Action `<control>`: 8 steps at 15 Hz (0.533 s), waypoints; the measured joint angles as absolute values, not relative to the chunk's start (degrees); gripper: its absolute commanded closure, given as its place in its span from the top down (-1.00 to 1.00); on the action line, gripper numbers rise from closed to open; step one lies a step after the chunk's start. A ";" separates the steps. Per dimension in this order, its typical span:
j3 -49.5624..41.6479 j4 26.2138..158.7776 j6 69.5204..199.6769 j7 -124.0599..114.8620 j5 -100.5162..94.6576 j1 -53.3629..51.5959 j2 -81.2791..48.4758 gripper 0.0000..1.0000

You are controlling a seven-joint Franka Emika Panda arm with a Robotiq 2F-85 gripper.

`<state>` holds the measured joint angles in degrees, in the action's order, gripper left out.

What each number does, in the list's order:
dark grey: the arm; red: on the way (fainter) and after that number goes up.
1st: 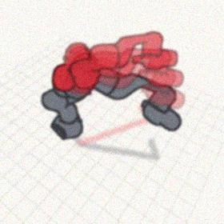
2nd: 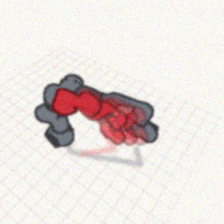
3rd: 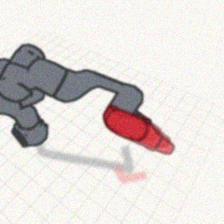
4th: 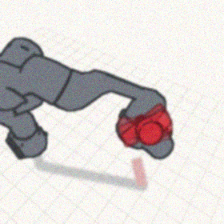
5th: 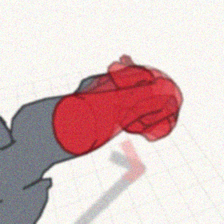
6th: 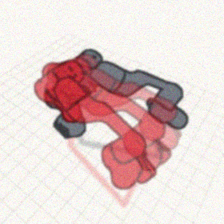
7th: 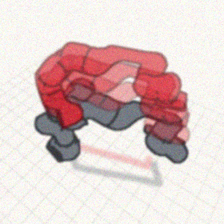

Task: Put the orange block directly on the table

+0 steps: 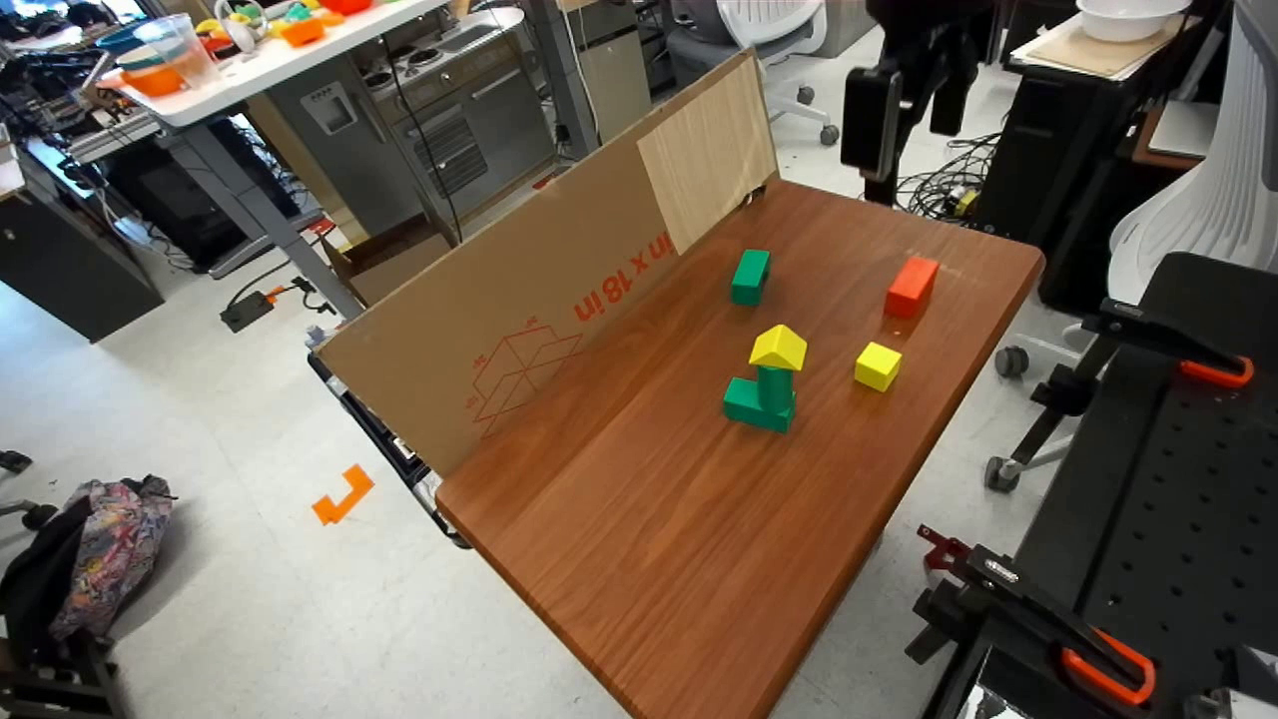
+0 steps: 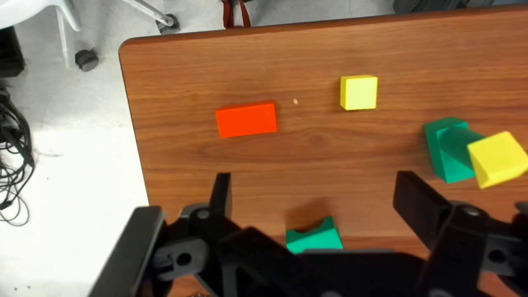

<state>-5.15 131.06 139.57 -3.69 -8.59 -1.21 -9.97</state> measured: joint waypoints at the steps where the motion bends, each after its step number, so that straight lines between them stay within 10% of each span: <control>1: -4.61 131.95 139.57 -4.09 -8.52 -1.22 -7.63 1.00; 8: -0.37 134.67 135.53 -4.34 -3.72 -1.52 -0.48 1.00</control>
